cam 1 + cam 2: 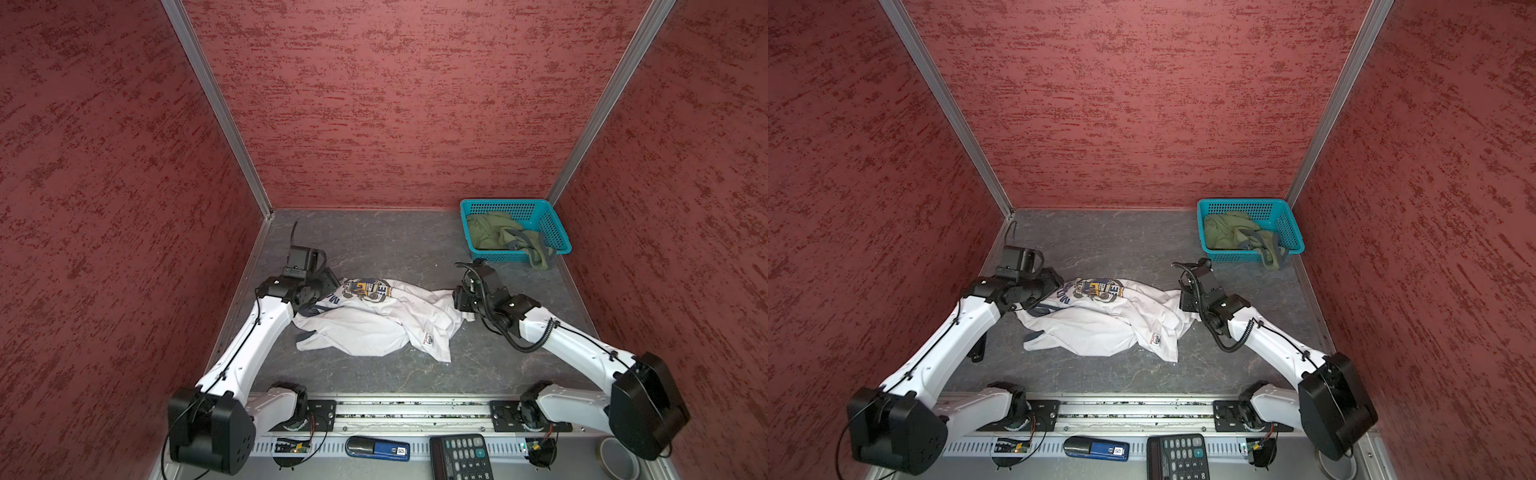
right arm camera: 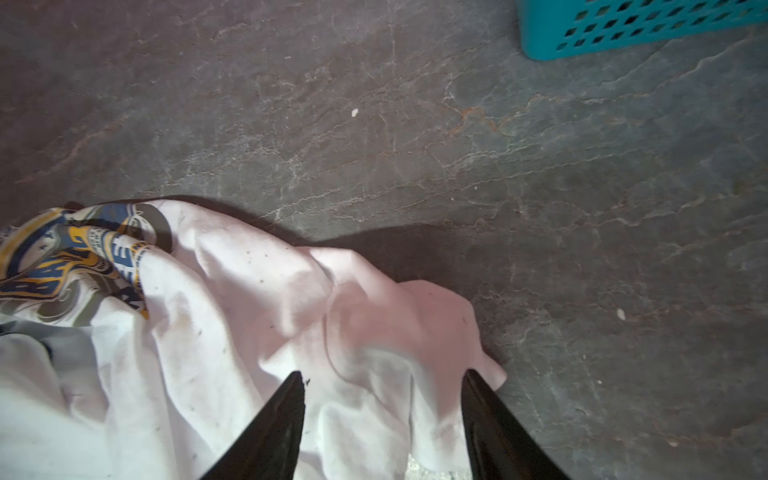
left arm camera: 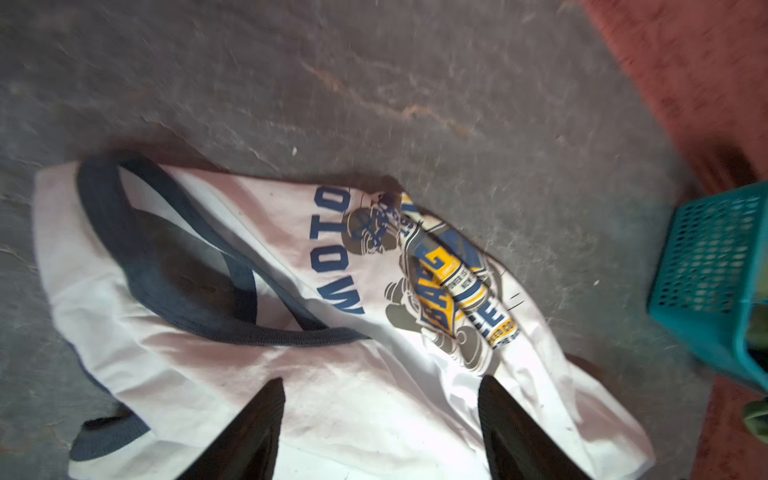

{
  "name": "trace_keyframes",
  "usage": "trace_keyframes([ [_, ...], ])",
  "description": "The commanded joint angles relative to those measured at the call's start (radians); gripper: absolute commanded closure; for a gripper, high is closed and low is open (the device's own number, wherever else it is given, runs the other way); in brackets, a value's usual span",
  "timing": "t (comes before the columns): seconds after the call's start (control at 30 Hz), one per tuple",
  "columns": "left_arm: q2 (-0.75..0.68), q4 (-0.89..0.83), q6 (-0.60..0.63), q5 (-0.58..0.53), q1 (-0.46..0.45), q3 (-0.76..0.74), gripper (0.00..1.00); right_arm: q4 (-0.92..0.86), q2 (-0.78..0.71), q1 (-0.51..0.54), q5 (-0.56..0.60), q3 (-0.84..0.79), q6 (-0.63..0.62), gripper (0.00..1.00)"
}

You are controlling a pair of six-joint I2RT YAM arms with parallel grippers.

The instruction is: Fold and stack the tank tops

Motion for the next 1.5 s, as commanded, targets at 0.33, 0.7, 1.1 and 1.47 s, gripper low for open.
trace_keyframes([
  [0.33,0.121,0.086,0.001,0.022,-0.046,-0.059,0.24,0.122,-0.051,0.156,-0.18,-0.161,0.31,0.38],
  [0.7,0.132,0.103,0.013,0.01,-0.041,-0.089,0.23,0.212,0.054,0.17,-0.212,-0.131,0.311,0.62],
  [1.1,-0.043,0.074,0.067,0.003,0.091,-0.125,0.21,-0.099,-0.003,0.086,0.073,0.2,0.02,1.0],
  [1.47,0.094,0.118,0.146,0.064,-0.05,-0.037,0.21,0.024,0.096,-0.118,-0.12,0.288,-0.021,1.0],
])
